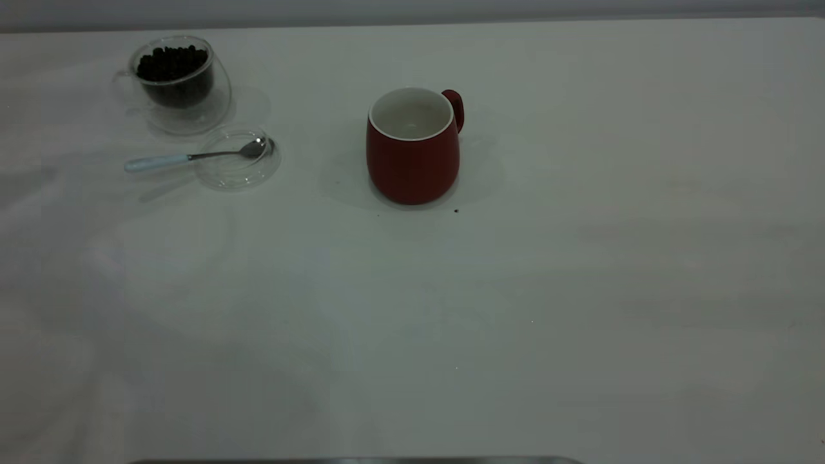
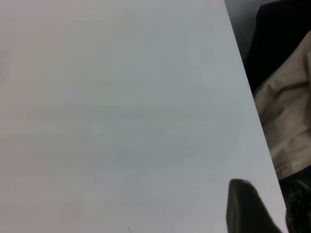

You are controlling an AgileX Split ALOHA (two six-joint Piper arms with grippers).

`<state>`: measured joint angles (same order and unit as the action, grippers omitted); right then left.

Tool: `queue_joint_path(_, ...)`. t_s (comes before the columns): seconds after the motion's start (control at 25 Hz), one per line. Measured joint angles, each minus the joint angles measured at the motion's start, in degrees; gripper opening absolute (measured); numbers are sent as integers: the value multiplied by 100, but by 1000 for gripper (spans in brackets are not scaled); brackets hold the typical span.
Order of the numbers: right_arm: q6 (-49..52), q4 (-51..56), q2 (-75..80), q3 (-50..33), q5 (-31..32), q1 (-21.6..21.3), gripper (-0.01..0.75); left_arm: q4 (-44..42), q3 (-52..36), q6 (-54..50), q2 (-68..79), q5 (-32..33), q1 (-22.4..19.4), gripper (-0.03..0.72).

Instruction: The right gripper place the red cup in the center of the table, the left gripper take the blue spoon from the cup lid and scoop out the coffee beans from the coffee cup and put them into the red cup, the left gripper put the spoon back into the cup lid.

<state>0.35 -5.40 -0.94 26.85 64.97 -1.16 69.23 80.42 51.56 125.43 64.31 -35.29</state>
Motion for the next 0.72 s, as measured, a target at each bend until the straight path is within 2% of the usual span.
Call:
queue_joint_path(0.2, 0, 0, 0, 0, 0, 0, 243, 1243, 0, 123, -1598, 197, 164, 508)
queue_joint_path(0.32, 0, 0, 0, 0, 0, 0, 243, 1225, 0, 217, -2627, 236, 380, 507)
queue_joint_path(0.44, 0, 0, 0, 0, 0, 0, 243, 333, 0, -32, -3662, 236, 767, 506)
queue_joint_path(0.6, 0, 0, 0, 0, 0, 0, 243, -1789, -5, -667, -4961, -29, 1662, 506)
queue_joint_path(0.72, 0, 0, 0, 0, 0, 0, 243, -3461, -5, -1720, -5879, -148, 2161, 506)
